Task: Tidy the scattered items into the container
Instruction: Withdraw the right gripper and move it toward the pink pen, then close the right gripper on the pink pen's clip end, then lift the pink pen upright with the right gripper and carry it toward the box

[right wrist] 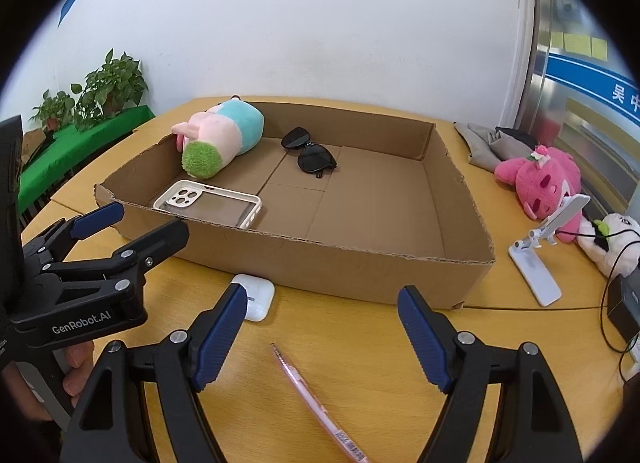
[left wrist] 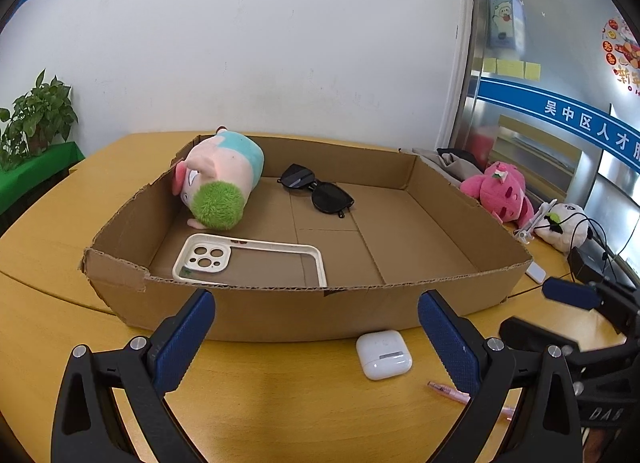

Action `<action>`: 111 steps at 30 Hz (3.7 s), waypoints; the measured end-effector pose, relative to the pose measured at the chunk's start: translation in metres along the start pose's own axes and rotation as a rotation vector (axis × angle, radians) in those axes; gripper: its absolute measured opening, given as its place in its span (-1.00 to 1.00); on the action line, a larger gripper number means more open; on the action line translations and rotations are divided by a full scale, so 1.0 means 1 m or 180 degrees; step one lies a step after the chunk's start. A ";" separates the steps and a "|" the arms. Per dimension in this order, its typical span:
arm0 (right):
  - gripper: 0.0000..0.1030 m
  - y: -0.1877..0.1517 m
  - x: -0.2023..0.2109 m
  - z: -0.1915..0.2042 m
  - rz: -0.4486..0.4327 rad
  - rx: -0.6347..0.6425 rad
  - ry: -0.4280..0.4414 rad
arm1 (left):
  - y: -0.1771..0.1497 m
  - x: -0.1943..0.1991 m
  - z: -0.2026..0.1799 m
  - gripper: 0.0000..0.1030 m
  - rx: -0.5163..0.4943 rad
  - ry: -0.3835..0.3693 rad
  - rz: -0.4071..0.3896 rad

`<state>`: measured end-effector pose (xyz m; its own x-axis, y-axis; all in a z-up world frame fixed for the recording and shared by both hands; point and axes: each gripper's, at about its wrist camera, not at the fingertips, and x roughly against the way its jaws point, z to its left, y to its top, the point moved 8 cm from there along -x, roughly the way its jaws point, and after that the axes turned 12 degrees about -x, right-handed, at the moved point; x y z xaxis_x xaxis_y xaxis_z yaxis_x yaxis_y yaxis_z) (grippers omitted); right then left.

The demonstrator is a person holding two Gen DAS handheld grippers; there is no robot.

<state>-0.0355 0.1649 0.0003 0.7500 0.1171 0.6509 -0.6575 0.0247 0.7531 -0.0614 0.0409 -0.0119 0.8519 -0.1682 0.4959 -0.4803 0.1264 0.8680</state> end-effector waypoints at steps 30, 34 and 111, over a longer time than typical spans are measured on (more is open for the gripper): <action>-0.22 -0.121 0.008 -0.041 0.0905 0.0196 0.0233 | -0.031 -0.016 -0.072 1.00 -0.0419 -0.0577 0.0513; -0.57 -0.123 0.010 -0.036 0.0907 0.0174 0.0246 | -0.040 -0.017 -0.095 1.00 -0.0538 -0.0663 0.0703; -0.67 -0.012 0.036 0.011 0.0432 -0.0904 0.1655 | 0.085 -0.024 -0.118 -0.80 -0.0277 -0.1383 0.0682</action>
<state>0.0005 0.1578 0.0155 0.5718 0.6055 0.5535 -0.7919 0.2312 0.5652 -0.0978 0.1712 0.0470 0.5611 -0.5194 0.6446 -0.6004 0.2808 0.7488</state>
